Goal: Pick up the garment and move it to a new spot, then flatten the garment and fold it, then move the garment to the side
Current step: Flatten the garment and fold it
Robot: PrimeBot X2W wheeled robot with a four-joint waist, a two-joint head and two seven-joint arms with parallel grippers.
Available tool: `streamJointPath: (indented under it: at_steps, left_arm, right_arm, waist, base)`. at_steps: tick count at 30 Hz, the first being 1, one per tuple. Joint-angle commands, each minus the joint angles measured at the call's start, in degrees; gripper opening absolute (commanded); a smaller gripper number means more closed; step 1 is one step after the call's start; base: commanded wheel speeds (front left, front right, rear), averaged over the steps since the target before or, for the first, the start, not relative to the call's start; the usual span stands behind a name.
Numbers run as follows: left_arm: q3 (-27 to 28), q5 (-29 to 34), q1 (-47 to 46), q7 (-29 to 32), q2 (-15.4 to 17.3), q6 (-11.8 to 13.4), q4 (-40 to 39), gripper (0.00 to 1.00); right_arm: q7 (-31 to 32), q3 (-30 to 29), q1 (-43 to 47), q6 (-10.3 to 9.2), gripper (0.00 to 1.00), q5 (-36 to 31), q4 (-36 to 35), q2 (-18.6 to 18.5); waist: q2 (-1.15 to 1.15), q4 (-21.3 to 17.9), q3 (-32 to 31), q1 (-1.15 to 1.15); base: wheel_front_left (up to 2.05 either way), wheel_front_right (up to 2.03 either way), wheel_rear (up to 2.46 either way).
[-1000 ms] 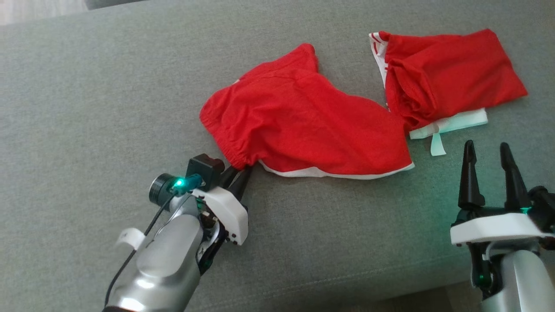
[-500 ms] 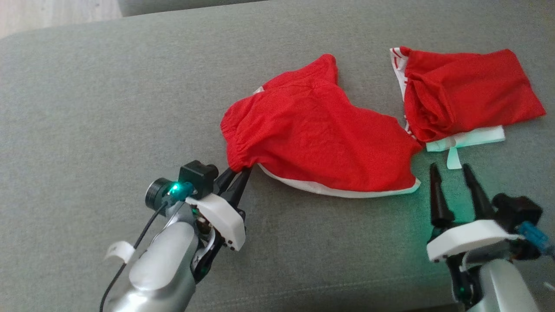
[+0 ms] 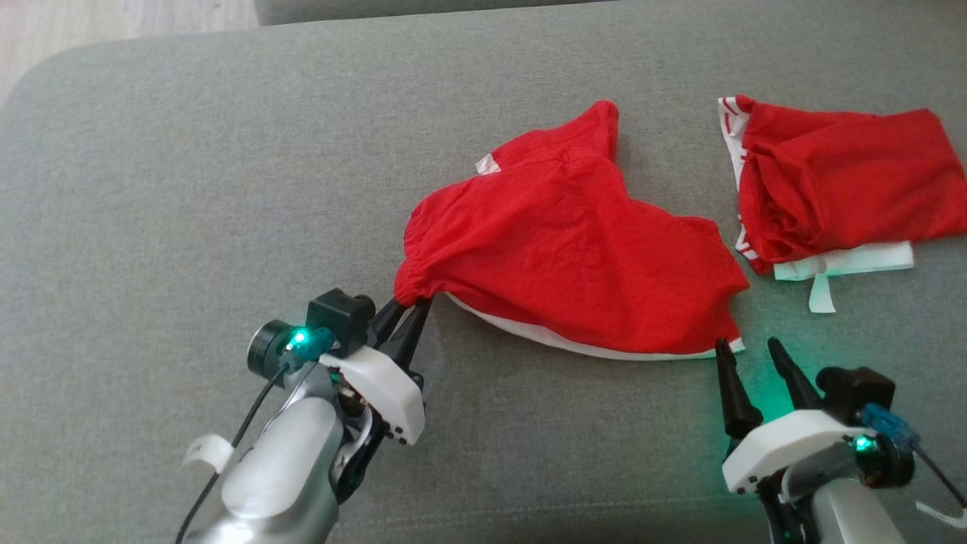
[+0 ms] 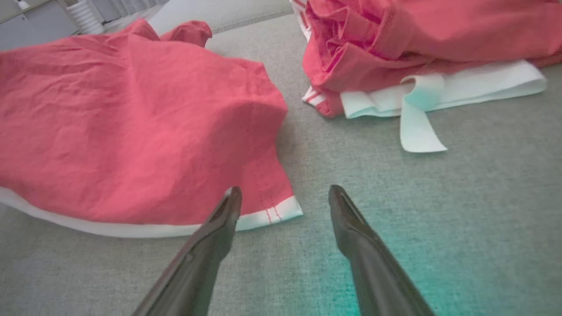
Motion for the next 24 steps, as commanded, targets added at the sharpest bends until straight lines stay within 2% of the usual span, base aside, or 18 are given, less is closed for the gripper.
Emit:
streamJointPath:
  at_steps: [1, 20, 22, 24]
  left_arm:
    - [2.0, 0.2, -1.7, -0.8, 1.2, 0.5, -1.8, 0.00]
    - [0.2, -0.4, -2.4, -0.2, 1.3, 0.4, -1.8, 0.00]
    - [0.1, -0.4, -2.6, -0.1, 1.4, 0.4, -1.6, 0.00]
    - [0.2, -0.5, -2.9, 0.1, 1.5, 0.5, -1.5, 0.00]
  right_arm:
    - [0.1, 1.4, -1.3, 0.18, 1.00, -0.6, -1.1, -0.4]
    - [1.1, 2.7, -4.7, 0.18, 0.98, 0.1, 4.7, -0.4]
    - [1.3, 2.8, -5.0, 0.18, 0.00, 0.4, 5.0, -0.4]
    - [1.6, 3.1, -5.1, 0.18, 0.00, 0.6, 5.3, -0.4]
  waist:
    - [0.00, 0.2, 0.0, 0.00]
    - [0.00, 2.0, 1.5, 0.00]
    - [0.00, 2.1, 1.4, 0.00]
    - [0.00, 2.2, 1.0, 0.00]
  base:
    - [0.00, 0.00, 0.00]
    - [0.00, 0.00, 0.00]
    - [0.00, 0.00, 0.00]
    - [0.00, 0.00, 0.00]
